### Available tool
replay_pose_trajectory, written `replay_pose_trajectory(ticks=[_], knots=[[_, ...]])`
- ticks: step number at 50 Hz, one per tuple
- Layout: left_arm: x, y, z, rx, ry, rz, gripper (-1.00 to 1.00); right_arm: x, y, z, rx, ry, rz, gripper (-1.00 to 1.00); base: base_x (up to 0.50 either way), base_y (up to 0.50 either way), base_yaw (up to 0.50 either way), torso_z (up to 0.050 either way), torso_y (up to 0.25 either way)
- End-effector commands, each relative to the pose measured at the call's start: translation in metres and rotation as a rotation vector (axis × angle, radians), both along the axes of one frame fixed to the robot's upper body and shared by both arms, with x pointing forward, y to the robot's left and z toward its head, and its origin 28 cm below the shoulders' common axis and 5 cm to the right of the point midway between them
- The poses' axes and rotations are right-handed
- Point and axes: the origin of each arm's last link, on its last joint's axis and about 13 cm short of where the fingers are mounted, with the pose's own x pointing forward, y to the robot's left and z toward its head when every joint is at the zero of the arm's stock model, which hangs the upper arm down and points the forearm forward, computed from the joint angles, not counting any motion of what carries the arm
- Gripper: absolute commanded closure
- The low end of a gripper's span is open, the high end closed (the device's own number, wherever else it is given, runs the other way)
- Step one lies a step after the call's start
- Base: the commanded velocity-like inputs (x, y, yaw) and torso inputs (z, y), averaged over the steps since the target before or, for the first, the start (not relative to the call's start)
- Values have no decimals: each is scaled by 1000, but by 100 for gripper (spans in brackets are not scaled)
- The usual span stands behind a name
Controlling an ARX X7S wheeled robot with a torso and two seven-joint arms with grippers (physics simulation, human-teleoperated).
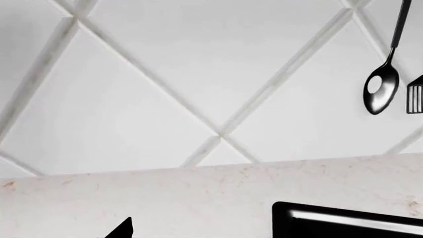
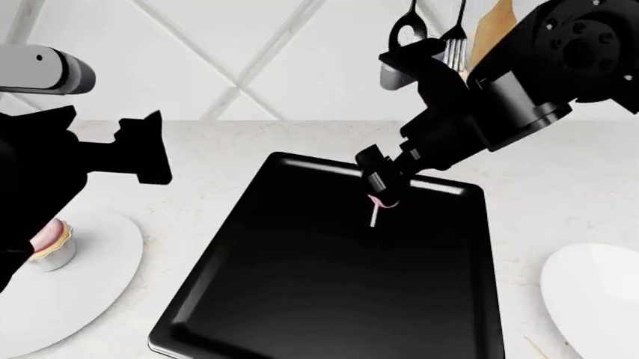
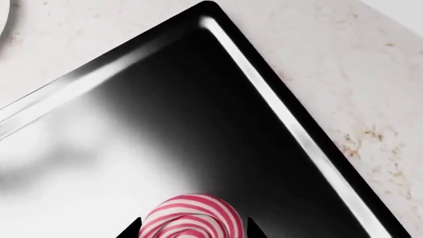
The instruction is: Move the dessert items from the plate to the tray.
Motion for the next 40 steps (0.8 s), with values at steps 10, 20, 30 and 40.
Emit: replay_pose_trajectory(ticks=[10, 20, 30, 40], knots=[[1, 2, -6, -6, 9, 7, -100, 10, 6, -15, -32, 9, 4, -100, 0, 0, 0, 0, 0], [0, 3, -5, -9, 6, 3, -100, 9, 6, -11, -33, 7, 9, -100, 0, 0, 0, 0, 0], [-2, 4, -1, 9, 14, 2, -100, -14, -11, 24, 42, -98, -28, -100, 0, 0, 0, 0, 0], [-17, 10, 26, 147, 156, 32, -100, -49, -32, 39, 95, -183, -77, -100, 0, 0, 0, 0, 0]])
